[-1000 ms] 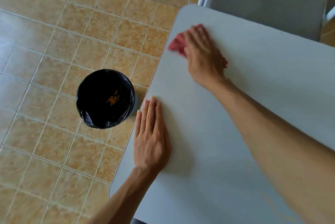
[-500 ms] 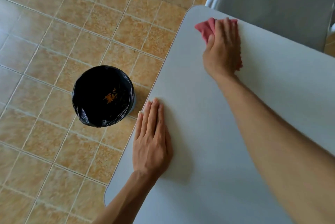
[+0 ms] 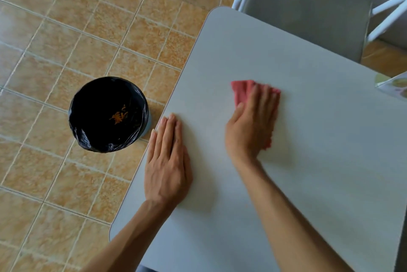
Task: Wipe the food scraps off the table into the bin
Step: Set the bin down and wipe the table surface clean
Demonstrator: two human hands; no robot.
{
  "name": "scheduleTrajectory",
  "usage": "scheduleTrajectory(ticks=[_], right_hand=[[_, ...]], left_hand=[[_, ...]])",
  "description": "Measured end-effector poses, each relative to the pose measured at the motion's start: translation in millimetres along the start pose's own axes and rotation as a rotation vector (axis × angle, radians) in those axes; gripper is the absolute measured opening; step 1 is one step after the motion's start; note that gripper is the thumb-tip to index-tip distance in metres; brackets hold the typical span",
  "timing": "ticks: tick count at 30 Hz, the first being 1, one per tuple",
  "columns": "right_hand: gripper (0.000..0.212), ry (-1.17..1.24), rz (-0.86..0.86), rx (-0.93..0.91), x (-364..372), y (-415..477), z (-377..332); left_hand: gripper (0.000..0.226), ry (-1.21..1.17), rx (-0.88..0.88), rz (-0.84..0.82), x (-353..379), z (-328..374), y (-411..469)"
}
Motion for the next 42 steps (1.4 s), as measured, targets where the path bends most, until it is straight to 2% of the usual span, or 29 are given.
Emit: scheduleTrajectory(ticks=[1, 3, 5, 6, 7, 10, 11, 12, 13, 16, 17, 18, 20, 23, 24, 25, 28, 29, 30, 31, 35, 36, 37, 38, 40, 41, 42], right_hand=[[0.048, 0.011, -0.08, -0.102, 2, -18, -13], [0.051, -0.022, -0.29, -0.463, 2, -45, -22], [0.052, -0.064, -0.389, -0.714, -3, -38, -2], [0.052, -0.061, -0.386, -0.714, -6, -30, 13], [0.05, -0.032, -0.348, -0.622, -8, -22, 29], [0.047, 0.022, -0.11, -0.095, -14, -20, 43], [0.047, 0.018, -0.055, 0.021, -13, -31, 27], [0.047, 0.009, -0.057, 0.044, -9, -43, 6], [0.047, 0.015, -0.119, -0.054, -5, -54, -17], [0.049, -0.004, -0.374, -0.664, 9, -77, -60], [0.05, -0.047, -0.406, -0.787, 12, -72, -59], [0.05, -0.067, -0.409, -0.824, 16, -64, -54], [0.049, -0.021, -0.369, -0.674, 17, -48, -42], [0.05, 0.041, -0.217, -0.23, 12, -60, -48], [0.052, 0.02, -0.209, -0.161, 14, -75, -57], [0.054, 0.004, -0.245, -0.199, 17, -93, -69], [0.056, -0.082, -0.48, -0.768, 21, -127, -81], [0.055, -0.122, -0.514, -0.898, 20, -121, -72], [0.056, -0.139, -0.523, -0.927, 21, -111, -62], [0.056, -0.127, -0.506, -0.853, 21, -100, -53], [0.051, -0.001, -0.224, -0.218, 11, -91, -42], [0.052, 0.004, -0.189, -0.13, 12, -103, -51], [0.054, 0.009, -0.201, -0.138, 13, -117, -63], [0.055, 0.014, -0.264, -0.254, 16, -130, -73], [0.054, -0.013, -0.409, -0.599, 18, -148, -77], [0.053, -0.045, -0.43, -0.726, 16, -145, -70], [0.053, -0.065, -0.428, -0.766, 15, -137, -60]], left_hand=[[0.053, 0.001, 0.0, 0.003, 0, 0, 0], [0.053, -0.009, 0.003, 0.002, 0, -1, 1], [0.052, -0.045, 0.017, -0.009, -3, -2, 2], [0.052, -0.077, 0.019, -0.019, -6, -2, 2], [0.052, -0.115, 0.009, -0.024, -10, -2, 1], [0.05, -0.178, -0.06, 0.022, -24, -6, -22], [0.051, -0.18, -0.091, 0.025, -24, -10, -36], [0.052, -0.188, -0.126, 0.013, -23, -16, -52], [0.053, -0.195, -0.156, -0.008, -21, -21, -68], [0.057, -0.14, -0.142, -0.068, -13, -32, -106], [0.058, -0.112, -0.11, -0.075, -11, -34, -114], [0.058, -0.086, -0.079, -0.078, -10, -35, -119], [0.058, -0.053, -0.04, -0.081, -7, -39, -122], [0.056, -0.032, -0.042, -0.067, -2, -43, -122], [0.055, -0.027, -0.045, -0.064, -1, -44, -122], [0.055, -0.026, -0.045, -0.064, 0, -44, -122], [0.054, -0.026, -0.042, -0.06, 0, -45, -123], [0.053, -0.025, -0.042, -0.058, 0, -45, -123], [0.053, -0.026, -0.041, -0.054, 0, -46, -123], [0.053, -0.026, -0.039, -0.051, 0, -46, -123], [0.055, -0.026, -0.039, -0.045, 1, -47, -125], [0.055, -0.029, -0.037, -0.046, 1, -47, -125], [0.055, -0.033, -0.035, -0.043, 1, -47, -126], [0.055, -0.034, -0.034, -0.039, 1, -47, -126], [0.055, -0.031, -0.027, -0.037, 1, -47, -126], [0.056, -0.031, -0.024, -0.036, 1, -47, -125], [0.056, -0.031, -0.023, -0.035, 0, -48, -125]])
Point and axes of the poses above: each hand's wrist, its own y-axis towards the middle knuckle, its own x-axis out of the palm, z = x × y, the point moved 3 cm from there along y, towards the middle knuckle, and after that the axes turned 9 degrees about -z, right-handed, at the moved point
